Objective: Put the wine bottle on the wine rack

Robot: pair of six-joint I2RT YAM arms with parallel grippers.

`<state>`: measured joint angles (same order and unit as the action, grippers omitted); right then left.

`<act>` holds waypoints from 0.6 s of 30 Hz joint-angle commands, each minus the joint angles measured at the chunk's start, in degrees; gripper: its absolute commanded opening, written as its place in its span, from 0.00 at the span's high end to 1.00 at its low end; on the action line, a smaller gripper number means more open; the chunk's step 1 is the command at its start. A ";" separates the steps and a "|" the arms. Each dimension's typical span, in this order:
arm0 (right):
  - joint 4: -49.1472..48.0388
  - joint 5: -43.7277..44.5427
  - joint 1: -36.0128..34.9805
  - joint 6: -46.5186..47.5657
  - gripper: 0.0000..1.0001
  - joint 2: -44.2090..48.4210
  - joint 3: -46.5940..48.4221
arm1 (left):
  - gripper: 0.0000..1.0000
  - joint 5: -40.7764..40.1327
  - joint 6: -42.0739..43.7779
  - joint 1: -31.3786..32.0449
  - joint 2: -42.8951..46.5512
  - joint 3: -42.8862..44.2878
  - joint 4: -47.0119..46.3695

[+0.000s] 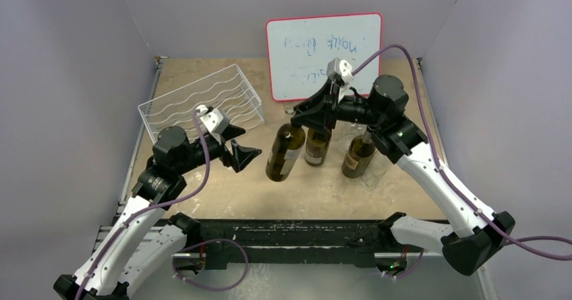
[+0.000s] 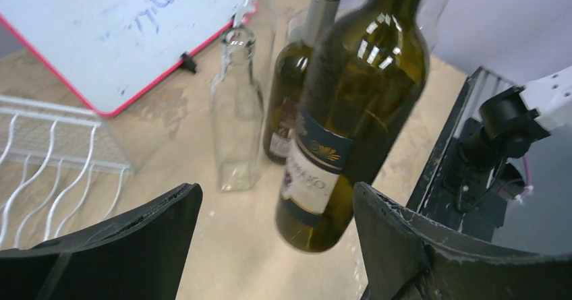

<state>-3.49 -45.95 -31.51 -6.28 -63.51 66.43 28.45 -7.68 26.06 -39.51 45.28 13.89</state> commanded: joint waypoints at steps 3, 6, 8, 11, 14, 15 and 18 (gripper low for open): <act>-16.21 2.66 -0.23 -12.03 1.00 -3.10 8.99 | 0.16 5.34 -9.92 0.21 0.86 -8.71 -19.54; -16.29 2.31 -0.35 -14.16 1.00 -5.17 11.51 | 0.16 4.92 -10.27 0.22 -0.53 -10.85 -24.83; -15.60 2.26 -0.52 -15.16 1.00 -6.51 13.30 | 0.15 5.82 -9.42 0.24 -2.27 -10.83 -26.44; -13.82 2.77 -0.57 -15.78 1.00 -8.30 15.29 | 0.15 8.38 -9.06 0.21 -5.61 -10.02 -29.08; -12.76 2.70 -0.66 -16.63 1.00 -9.68 16.78 | 0.15 12.26 -12.02 0.29 -8.05 -10.35 -35.62; -12.74 2.67 -0.76 -16.85 1.00 -10.04 16.94 | 0.14 12.90 -13.28 0.30 -8.64 -10.49 -37.82; -13.14 2.41 -0.98 -17.04 1.00 -10.74 17.31 | 0.14 14.53 -16.89 0.39 -10.21 -10.15 -41.84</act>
<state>-10.24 -44.05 -31.83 -19.73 -75.40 78.98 38.28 -19.29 26.06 -48.80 34.13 -15.70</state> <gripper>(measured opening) 0.358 0.856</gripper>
